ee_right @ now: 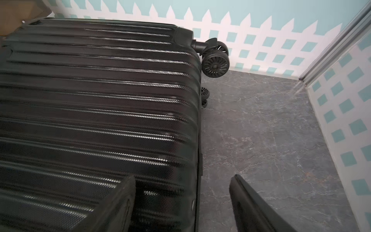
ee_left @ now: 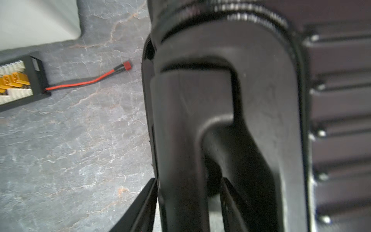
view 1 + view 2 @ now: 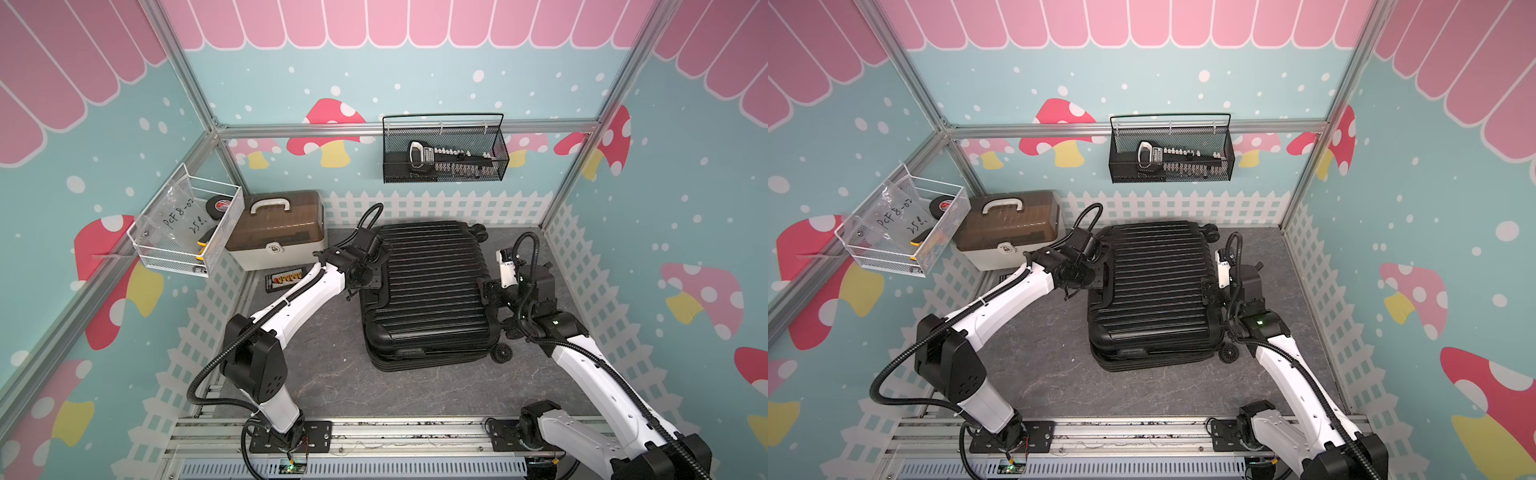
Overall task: Close the suitcase zippers
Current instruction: Adjust the suitcase at the center of the board.
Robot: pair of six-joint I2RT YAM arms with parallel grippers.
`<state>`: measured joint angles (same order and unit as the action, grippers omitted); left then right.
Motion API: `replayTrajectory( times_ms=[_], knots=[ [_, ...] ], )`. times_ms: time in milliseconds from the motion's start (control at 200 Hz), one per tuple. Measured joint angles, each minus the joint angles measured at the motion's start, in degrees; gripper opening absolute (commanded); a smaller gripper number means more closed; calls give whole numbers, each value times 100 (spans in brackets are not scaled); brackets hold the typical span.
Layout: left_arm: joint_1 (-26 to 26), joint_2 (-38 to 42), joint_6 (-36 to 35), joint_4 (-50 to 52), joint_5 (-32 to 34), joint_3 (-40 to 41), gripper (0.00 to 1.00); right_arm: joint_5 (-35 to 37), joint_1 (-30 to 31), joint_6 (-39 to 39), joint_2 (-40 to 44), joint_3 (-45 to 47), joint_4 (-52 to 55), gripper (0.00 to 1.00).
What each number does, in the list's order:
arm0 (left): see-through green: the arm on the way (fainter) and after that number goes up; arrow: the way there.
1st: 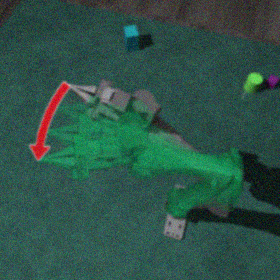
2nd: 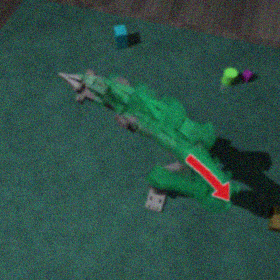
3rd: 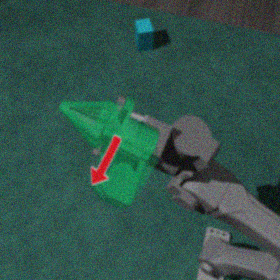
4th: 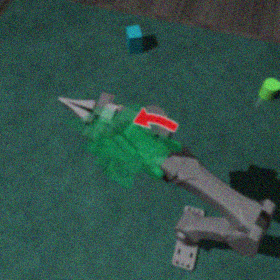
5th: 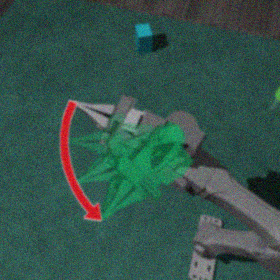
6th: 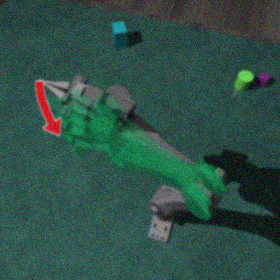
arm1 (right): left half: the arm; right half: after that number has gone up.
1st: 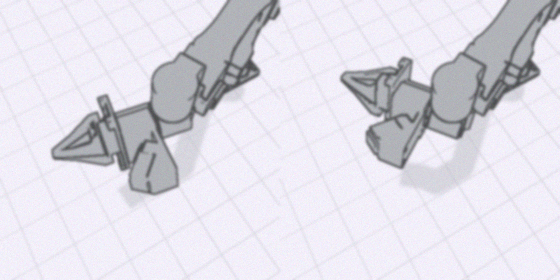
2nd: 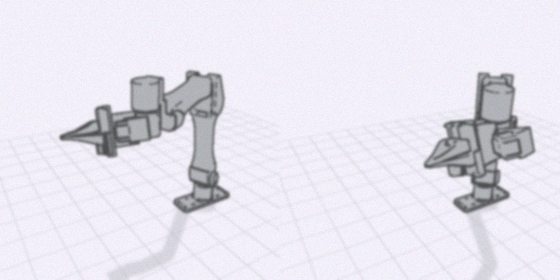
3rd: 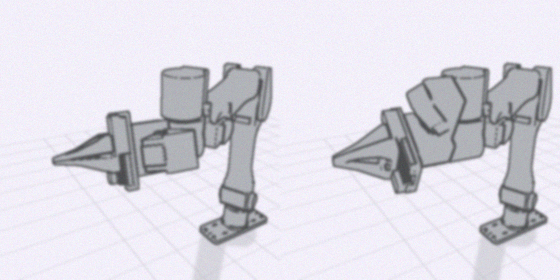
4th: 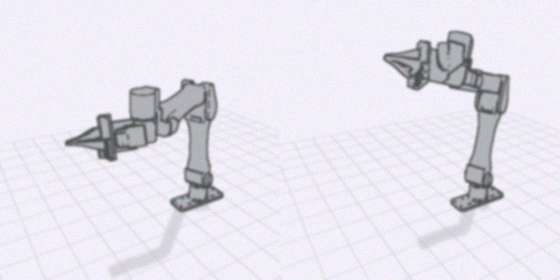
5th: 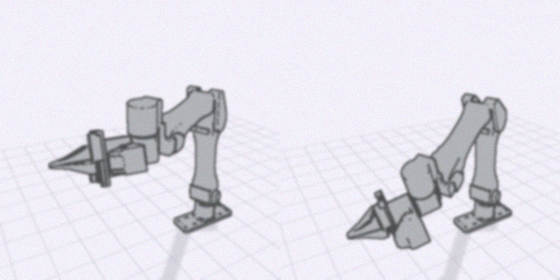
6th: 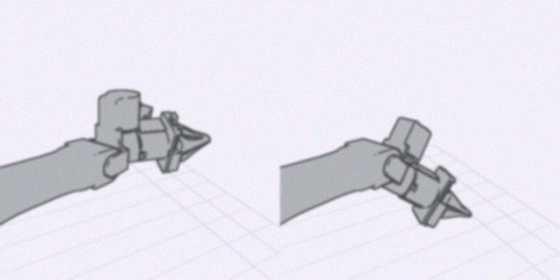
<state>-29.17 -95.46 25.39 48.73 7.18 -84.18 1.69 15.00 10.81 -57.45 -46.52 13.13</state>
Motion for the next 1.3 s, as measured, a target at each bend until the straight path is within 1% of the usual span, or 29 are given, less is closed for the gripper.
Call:
replayTrajectory(
  times_ms=[75,230,310,335,416,486,586,751,1001,1207,1297],
  knots=[
    [11,96,39,-188,-151,179,47,-66,-2,44,0,15,-28,77],
    [83,205,190,-435,-201,374,29,-68,-2,120,13,42,-50,77],
    [192,238,363,-525,-319,442,22,39,-2,162,87,52,-28,77],
    [247,238,348,-553,-387,450,19,81,-2,170,129,61,-22,78],
    [520,229,157,-638,-752,444,14,227,-20,173,260,76,2,78],
    [789,155,-109,-619,-1080,365,14,313,-92,173,358,76,28,78],
    [1134,-94,-503,-446,-1425,20,14,387,-289,188,420,76,85,78],
    [1554,-557,-907,-111,-1722,-649,13,417,-605,247,426,240,195,78],
    [2044,-767,-999,356,-1744,-1207,8,262,-752,411,317,758,350,77],
    [2277,-997,-1073,778,-1711,-1766,7,-223,-763,584,284,1390,286,74],
    [2282,-1080,-1093,922,-1700,-1976,7,-507,-763,627,321,1742,-7,72]
  ],
)
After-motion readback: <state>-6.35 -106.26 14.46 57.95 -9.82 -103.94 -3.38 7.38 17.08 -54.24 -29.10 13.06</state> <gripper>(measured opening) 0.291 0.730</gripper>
